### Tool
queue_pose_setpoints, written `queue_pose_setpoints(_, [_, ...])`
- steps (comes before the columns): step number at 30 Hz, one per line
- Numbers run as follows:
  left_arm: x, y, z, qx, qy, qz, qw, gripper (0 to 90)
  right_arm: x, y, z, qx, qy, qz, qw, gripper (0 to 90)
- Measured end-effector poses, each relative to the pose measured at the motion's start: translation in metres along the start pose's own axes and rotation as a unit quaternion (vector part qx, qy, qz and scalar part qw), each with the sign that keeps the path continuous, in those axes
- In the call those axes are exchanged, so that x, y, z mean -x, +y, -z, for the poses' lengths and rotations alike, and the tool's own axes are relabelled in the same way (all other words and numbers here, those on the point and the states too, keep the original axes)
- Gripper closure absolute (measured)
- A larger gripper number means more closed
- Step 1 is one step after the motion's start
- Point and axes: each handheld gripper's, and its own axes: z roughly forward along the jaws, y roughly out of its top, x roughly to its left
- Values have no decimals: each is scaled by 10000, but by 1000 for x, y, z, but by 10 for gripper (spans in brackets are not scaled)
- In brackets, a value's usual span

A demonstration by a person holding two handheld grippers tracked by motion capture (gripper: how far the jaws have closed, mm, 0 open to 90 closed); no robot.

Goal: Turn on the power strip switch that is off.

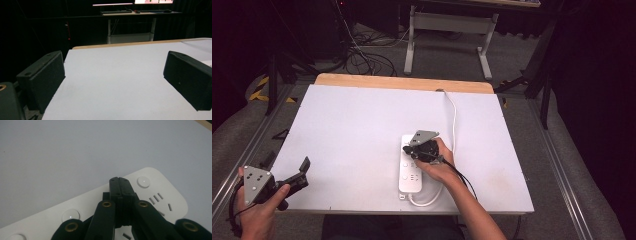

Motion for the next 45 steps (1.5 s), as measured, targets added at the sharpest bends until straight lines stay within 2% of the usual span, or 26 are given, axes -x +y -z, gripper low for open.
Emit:
queue_pose_setpoints(7, [1, 0, -1, -2, -5, -9, 10000, 42, -6, 2, 0, -96, -195, 153, 9996, 900])
queue_pose_setpoints(9, [1, 0, -1, -2, -2, -16, 10000, 42, -6, 2, 0, -115, -176, 101, 9997, 900])
queue_pose_setpoints(10, [1, 0, -1, -2, -5, -25, 10000, 42, -6, 2, -1, -113, -81, 3, 9999, 900])
queue_pose_setpoints(13, [1, 0, -1, 6, -8, -29, 10000, 42, -10, 4, 0, -247, -187, 141, 9994, 900])
queue_pose_setpoints(23, [2, 0, -2, 8, -47, -3, 10000, 42, -11, 5, 0, -274, -243, 120, 9993, 900])
queue_pose_setpoints(31, [4, 1, -6, -5, -86, -21, 10000, 42, -12, 5, 0, -255, -291, 196, 9991, 900])
queue_pose_setpoints(37, [3, 1, -5, -5, -84, -18, 10000, 42, -11, 5, 0, -256, -267, 65, 9993, 900])
queue_pose_setpoints(45, [4, 1, -6, 12, -101, 2, 9999, 42, -11, 5, 0, -282, -270, 46, 9992, 900])
